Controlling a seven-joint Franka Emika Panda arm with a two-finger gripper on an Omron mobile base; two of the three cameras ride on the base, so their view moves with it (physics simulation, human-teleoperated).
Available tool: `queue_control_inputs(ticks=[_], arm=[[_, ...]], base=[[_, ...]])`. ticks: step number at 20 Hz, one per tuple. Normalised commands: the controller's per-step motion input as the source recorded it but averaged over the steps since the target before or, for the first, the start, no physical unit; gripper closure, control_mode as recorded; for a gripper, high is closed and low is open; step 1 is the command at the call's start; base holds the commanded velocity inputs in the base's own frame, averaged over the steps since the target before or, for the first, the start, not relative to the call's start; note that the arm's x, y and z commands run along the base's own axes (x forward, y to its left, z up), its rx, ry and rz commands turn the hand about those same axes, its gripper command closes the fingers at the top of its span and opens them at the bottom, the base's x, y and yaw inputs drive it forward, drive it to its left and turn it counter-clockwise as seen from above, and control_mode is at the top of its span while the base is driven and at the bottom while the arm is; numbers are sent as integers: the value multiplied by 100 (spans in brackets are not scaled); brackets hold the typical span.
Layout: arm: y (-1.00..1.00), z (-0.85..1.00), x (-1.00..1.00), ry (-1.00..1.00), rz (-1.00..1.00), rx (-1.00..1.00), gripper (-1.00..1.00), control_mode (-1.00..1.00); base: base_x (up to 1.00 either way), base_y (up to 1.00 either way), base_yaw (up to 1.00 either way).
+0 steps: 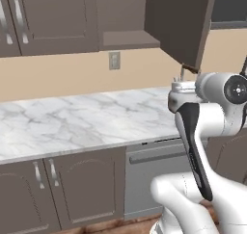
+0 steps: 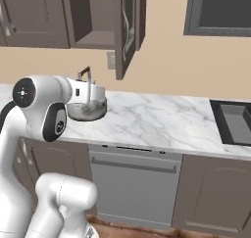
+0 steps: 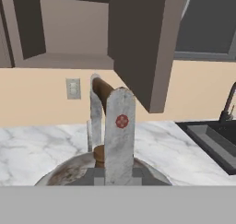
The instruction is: Open the cabinet, pick the kettle from the cabinet, and place it in the sink.
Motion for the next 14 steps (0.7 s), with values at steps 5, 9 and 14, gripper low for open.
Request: queue_control_inputs(ticks=[5, 9, 14], arm=[[0, 0, 0, 0, 0, 0, 100, 100], [0, 0, 0, 0, 0, 0, 100, 100], [0, 0, 0, 0, 0, 0, 100, 100]], base=[[-3, -59, 0], [-1, -67, 0], [-6, -57, 0]])
